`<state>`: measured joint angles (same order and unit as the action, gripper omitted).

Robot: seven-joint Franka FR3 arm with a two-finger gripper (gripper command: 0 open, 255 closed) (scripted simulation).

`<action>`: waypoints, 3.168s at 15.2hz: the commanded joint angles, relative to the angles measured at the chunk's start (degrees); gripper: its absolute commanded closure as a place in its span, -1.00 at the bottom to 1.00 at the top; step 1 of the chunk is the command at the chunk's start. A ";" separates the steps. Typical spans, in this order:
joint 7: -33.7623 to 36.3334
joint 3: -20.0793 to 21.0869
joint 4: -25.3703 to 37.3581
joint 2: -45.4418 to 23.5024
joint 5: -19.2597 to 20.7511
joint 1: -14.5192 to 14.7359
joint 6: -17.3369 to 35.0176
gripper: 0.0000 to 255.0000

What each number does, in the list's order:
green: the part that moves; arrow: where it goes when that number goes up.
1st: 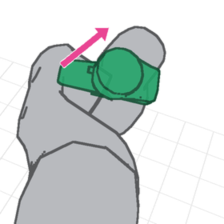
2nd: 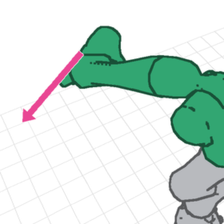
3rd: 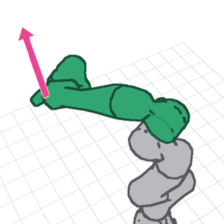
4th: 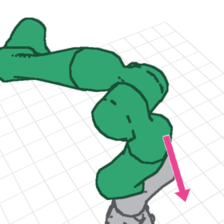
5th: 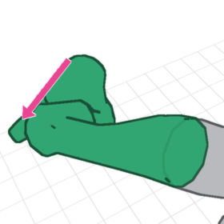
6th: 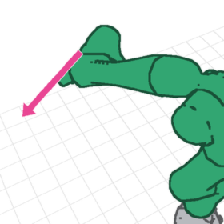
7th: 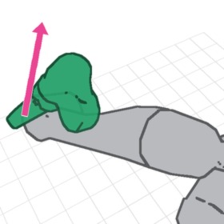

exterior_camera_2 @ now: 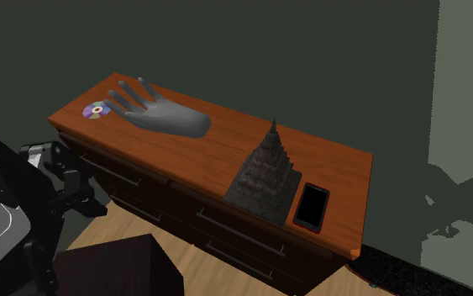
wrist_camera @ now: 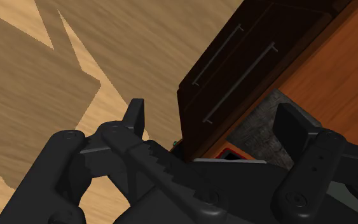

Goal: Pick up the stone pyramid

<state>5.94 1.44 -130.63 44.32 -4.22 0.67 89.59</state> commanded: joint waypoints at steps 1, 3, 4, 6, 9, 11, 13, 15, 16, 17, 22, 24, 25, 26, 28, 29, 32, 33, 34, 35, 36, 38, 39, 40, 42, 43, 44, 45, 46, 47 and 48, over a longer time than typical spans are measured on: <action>0.00 0.00 0.00 0.00 0.00 0.00 0.00 -1.00; 4.14 2.81 -0.56 -1.53 -1.29 -0.04 2.51 -1.00; 6.19 4.22 -0.69 -2.45 -1.88 -0.09 3.78 -1.00; 10.30 7.01 -0.66 -4.59 -2.88 -0.23 6.32 -1.00; 16.48 11.14 0.14 -8.54 -3.87 -0.59 10.08 -1.00; 20.66 13.84 1.16 -11.62 -4.12 -0.97 12.50 -1.00; 24.91 16.53 2.57 -15.03 -3.98 -1.49 14.81 -1.00; 29.29 19.15 4.36 -18.76 -3.37 -2.10 16.95 -1.00; 31.53 20.44 5.40 -20.74 -2.89 -2.44 17.95 -1.00; 33.81 21.71 6.54 -22.80 -2.26 -2.79 18.89 -1.00; 45.98 27.50 13.64 -34.26 3.12 -4.29 22.47 -1.00; 51.16 29.31 17.19 -39.39 6.32 -4.46 23.20 -1.00; 53.76 30.02 19.13 -42.06 8.10 -4.35 23.38 -1.00; 56.35 30.59 21.17 -44.78 9.96 -4.10 23.43 -1.00; 61.36 31.18 25.61 -50.32 13.79 -3.08 23.13 -1.00; 63.72 31.22 28.01 -53.11 15.67 -2.32 22.79 -1.00; 69.95 30.45 35.98 -61.42 20.85 0.71 21.11 -1.00; 71.70 29.91 38.91 -64.17 22.33 1.95 20.36 -1.00; 71.97 29.70 39.45 -64.64 22.54 2.26 20.22 -1.00; 72.12 29.61 38.88 -64.78 22.67 2.27 20.91 -1.00; 72.28 29.53 38.32 -64.94 22.81 2.27 21.59 -1.00; 72.62 29.39 37.27 -65.31 23.13 2.27 22.93 -1.00; 72.80 29.32 36.76 -65.51 23.30 2.27 23.59 -1.00; 72.98 29.24 36.27 -65.72 23.48 2.28 24.25 -1.00; 73.26 29.12 35.52 -66.07 23.78 2.30 25.27 -1.00; 73.26 29.12 35.53 -66.07 23.78 2.30 25.27 -1.00; 73.33 29.14 35.51 -66.04 23.78 2.35 25.24 1.00; 73.33 29.14 35.57 -66.06 23.78 2.36 25.20 1.00; 73.34 29.15 35.54 -66.05 23.78 2.36 25.22 1.00; 73.35 29.15 35.55 -66.05 23.78 2.37 25.22 1.00; 73.35 29.15 35.53 -66.04 23.78 2.36 25.23 1.00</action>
<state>79.28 30.58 -95.09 -21.62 19.57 3.01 114.74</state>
